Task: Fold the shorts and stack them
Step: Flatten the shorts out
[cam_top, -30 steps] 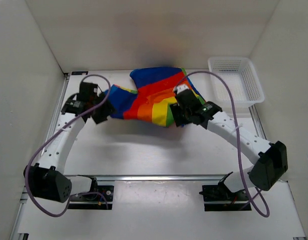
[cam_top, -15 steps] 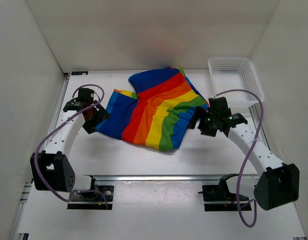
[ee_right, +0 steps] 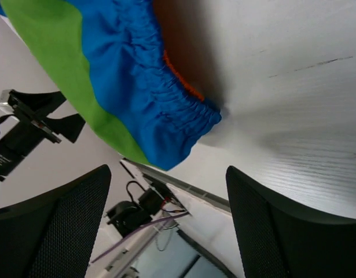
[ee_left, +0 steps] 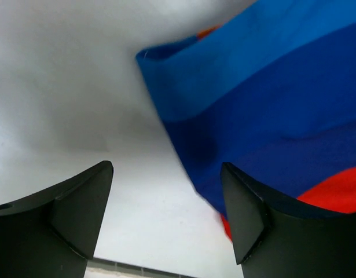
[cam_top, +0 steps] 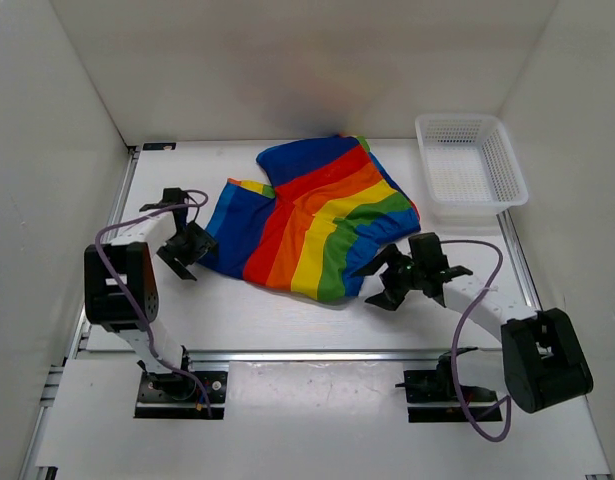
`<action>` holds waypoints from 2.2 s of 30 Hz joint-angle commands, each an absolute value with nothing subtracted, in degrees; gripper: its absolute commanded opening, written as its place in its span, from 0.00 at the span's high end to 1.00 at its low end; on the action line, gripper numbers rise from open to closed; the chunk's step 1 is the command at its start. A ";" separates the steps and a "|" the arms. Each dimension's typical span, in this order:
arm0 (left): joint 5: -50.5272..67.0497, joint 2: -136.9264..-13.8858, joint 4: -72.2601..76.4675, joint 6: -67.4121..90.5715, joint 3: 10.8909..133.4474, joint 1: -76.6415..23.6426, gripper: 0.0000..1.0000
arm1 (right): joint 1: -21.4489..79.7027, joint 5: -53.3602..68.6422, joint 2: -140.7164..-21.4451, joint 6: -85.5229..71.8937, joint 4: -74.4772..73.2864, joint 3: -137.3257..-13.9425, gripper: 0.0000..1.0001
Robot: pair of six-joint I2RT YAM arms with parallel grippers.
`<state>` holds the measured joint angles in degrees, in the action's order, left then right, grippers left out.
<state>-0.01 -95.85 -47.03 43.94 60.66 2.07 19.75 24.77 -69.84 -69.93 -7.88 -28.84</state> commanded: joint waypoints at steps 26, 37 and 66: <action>3.34 -94.92 -48.24 40.70 80.84 2.90 0.90 | 14.68 6.16 -87.53 -54.07 -24.76 -66.59 1.00; 2.20 -82.00 -54.33 40.43 76.83 -0.87 0.90 | 14.68 3.52 -71.47 -49.65 -41.31 -50.04 0.89; 5.19 -88.50 -44.39 43.07 55.28 -2.46 0.03 | 13.54 13.79 -63.36 -55.36 -30.33 -32.96 0.22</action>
<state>3.44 -88.49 -49.17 42.50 54.26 -1.89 13.82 9.17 -63.57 -52.53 -36.03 -33.34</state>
